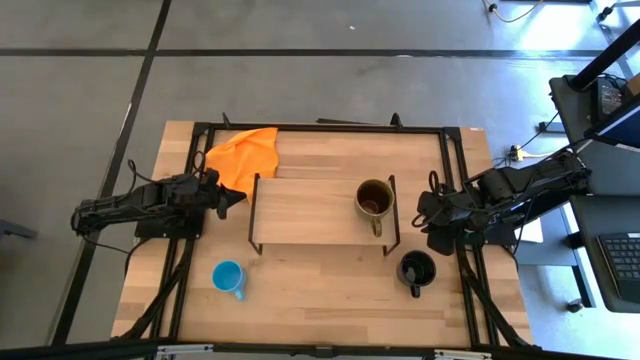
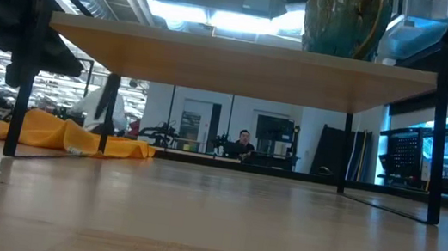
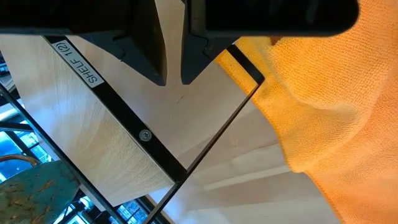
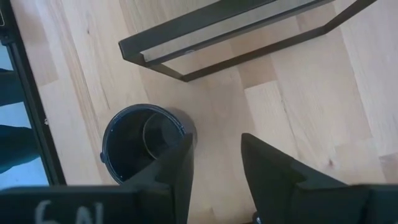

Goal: Stack small to large cups/mugs on shelf
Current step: Put the dark blue mug on the shelf

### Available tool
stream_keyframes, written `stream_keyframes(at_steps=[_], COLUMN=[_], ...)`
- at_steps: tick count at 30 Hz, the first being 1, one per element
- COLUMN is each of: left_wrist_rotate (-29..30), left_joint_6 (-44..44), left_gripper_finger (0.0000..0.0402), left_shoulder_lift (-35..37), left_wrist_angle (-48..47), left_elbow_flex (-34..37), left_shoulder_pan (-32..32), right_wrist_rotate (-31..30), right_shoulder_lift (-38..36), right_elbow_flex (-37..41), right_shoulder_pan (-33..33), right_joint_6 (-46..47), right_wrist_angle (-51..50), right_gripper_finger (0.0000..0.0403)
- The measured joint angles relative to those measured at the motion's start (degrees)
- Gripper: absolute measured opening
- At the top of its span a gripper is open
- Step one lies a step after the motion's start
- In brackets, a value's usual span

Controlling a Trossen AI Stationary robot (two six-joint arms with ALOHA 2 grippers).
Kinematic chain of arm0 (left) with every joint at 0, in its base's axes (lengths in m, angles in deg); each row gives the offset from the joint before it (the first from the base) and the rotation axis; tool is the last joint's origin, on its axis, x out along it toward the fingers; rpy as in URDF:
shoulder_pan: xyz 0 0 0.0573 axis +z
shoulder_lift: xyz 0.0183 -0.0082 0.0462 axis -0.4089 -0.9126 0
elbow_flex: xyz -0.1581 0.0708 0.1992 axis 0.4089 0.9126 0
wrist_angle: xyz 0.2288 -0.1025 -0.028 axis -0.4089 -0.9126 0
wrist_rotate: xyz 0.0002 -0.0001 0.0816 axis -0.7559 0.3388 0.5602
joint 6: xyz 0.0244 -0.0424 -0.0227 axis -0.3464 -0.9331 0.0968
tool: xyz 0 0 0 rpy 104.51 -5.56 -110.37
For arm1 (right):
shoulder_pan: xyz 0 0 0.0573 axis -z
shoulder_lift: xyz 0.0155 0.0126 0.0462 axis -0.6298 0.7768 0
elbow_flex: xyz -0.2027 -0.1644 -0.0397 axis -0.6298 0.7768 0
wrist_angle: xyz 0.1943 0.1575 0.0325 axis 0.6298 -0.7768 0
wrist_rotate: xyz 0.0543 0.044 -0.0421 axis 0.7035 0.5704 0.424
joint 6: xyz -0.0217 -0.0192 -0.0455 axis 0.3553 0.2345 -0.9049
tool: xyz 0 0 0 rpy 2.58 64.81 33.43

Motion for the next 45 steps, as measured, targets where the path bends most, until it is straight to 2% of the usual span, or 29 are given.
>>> stream_keyframes(at_steps=[13,29,34,39,42,45], left_wrist_rotate=[0.0,0.0,0.0,0.0,0.0,0.0], left_joint_6=[0.0,0.0,-0.3,-0.3,-0.3,-0.3], left_gripper_finger=[0.0042,0.0042,0.0042,0.0042,0.0042,0.0042], left_shoulder_lift=[0.0,0.0,0.0,0.0,0.0,0.0], left_wrist_angle=[0.0,0.0,0.0,0.0,0.0,0.0], left_elbow_flex=[0.0,0.0,0.0,0.0,0.0,0.0], left_shoulder_pan=[0.0,0.0,0.0,0.0,0.0,0.0], right_wrist_rotate=[0.0,-0.3,-0.5,-0.4,1.5,1.6], right_shoulder_lift=[0.0,0.0,0.0,0.3,1.0,2.0], right_elbow_flex=[0.0,0.0,0.0,0.0,-0.1,0.2], right_shoulder_pan=[0.0,0.0,0.0,0.0,0.1,0.3], right_joint_6=[5.9,6.2,3.0,7.5,7.9,10.5], right_wrist_angle=[1.4,7.2,7.1,7.3,5.5,-1.7], right_gripper_finger=[0.0136,0.0136,0.0136,0.0136,0.0136,0.0136])
